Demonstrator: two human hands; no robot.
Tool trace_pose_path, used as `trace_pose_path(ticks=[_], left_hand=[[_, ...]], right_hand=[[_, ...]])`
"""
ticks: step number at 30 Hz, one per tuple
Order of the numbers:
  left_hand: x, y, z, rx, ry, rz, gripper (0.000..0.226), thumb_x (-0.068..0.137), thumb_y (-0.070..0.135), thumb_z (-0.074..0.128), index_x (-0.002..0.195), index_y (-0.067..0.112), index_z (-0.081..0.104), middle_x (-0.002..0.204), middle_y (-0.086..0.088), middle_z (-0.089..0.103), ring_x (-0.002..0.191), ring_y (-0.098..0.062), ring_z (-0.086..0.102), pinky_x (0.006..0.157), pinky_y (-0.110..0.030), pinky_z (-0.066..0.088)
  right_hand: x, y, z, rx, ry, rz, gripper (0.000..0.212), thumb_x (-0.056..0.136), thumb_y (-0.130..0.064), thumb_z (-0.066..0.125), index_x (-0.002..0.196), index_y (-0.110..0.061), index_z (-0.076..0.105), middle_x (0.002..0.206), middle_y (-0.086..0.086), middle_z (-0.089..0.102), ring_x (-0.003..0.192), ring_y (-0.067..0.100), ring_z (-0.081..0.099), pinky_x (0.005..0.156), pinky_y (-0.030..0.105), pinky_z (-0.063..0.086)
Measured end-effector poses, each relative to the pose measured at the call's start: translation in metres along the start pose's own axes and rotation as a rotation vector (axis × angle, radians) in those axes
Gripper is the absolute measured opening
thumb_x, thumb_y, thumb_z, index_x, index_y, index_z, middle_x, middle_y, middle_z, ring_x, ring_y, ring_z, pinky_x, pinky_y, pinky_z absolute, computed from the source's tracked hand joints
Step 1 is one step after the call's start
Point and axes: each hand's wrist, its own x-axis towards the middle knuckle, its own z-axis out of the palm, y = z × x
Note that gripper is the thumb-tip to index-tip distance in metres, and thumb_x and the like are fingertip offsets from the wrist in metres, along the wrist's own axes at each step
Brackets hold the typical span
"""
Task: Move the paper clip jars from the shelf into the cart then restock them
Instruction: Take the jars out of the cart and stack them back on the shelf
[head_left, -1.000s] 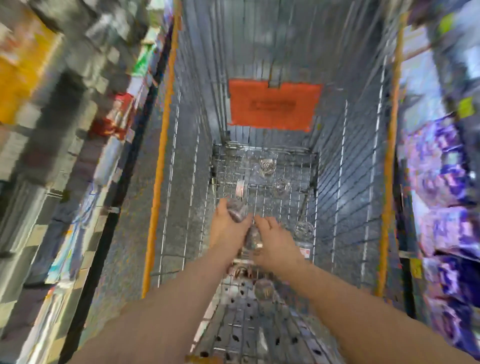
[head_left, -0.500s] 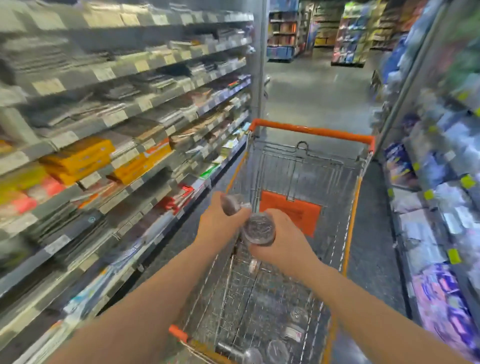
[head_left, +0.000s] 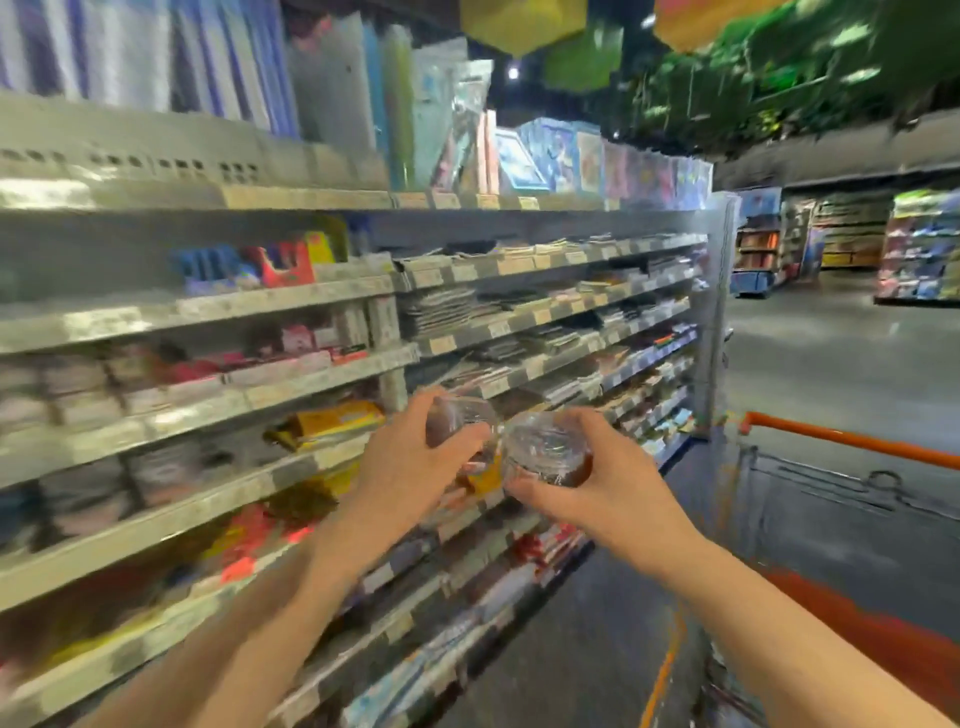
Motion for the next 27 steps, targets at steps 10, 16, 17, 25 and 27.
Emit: trace_pose_path(ticks=[10, 16, 17, 25, 27], left_hand=[[0.044, -0.119, -0.187, 0.268, 0.144, 0.001, 0.062, 0.086, 0.045, 0.054, 0.142, 0.038, 0.029, 0.117, -0.002, 0.058, 0.096, -0.017, 0.050, 0.081, -0.027, 0.038], [0.095, -0.196, -0.268, 0.410, 0.246, 0.029, 0.062, 0.084, 0.053, 0.049, 0.141, 0.049, 0.024, 0.112, -0.002, 0.063, 0.084, -0.010, 0.049, 0.070, -0.022, 0.034], [0.106, -0.208, -0.278, 0.440, 0.273, 0.031, 0.063, 0.083, 0.055, 0.050, 0.141, 0.050, 0.024, 0.116, -0.001, 0.062, 0.084, -0.008, 0.049, 0.068, -0.020, 0.034], [0.195, -0.278, -0.365, 0.698, 0.460, -0.110, 0.063, 0.086, 0.051, 0.049, 0.141, 0.049, 0.020, 0.117, 0.005, 0.059, 0.102, -0.014, 0.054, 0.077, -0.025, 0.037], [0.212, -0.294, -0.384, 0.749, 0.505, -0.174, 0.064, 0.085, 0.052, 0.049, 0.142, 0.050, 0.021, 0.123, 0.003, 0.058, 0.109, -0.016, 0.052, 0.078, -0.027, 0.037]], right_hand=[[0.120, -0.118, 0.163, 0.034, -0.159, -0.193, 0.043, 0.068, -0.050, 0.075, 0.094, -0.042, 0.041, 0.090, -0.028, 0.050, 0.078, -0.011, 0.050, 0.060, 0.004, 0.039], [0.226, -0.159, 0.261, 0.095, -0.264, -0.310, 0.043, 0.062, -0.052, 0.075, 0.092, -0.043, 0.046, 0.090, -0.024, 0.057, 0.080, -0.011, 0.052, 0.061, 0.011, 0.040], [0.246, -0.164, 0.275, 0.109, -0.285, -0.328, 0.045, 0.061, -0.052, 0.076, 0.094, -0.041, 0.048, 0.090, -0.023, 0.058, 0.080, -0.010, 0.054, 0.062, 0.011, 0.041], [0.398, -0.221, 0.379, 0.134, -0.407, -0.595, 0.054, 0.062, -0.052, 0.076, 0.102, -0.042, 0.041, 0.090, -0.026, 0.053, 0.081, -0.014, 0.048, 0.065, 0.005, 0.039], [0.423, -0.239, 0.401, 0.156, -0.438, -0.625, 0.053, 0.063, -0.050, 0.077, 0.100, -0.042, 0.040, 0.088, -0.027, 0.053, 0.080, -0.014, 0.049, 0.064, 0.006, 0.040]])
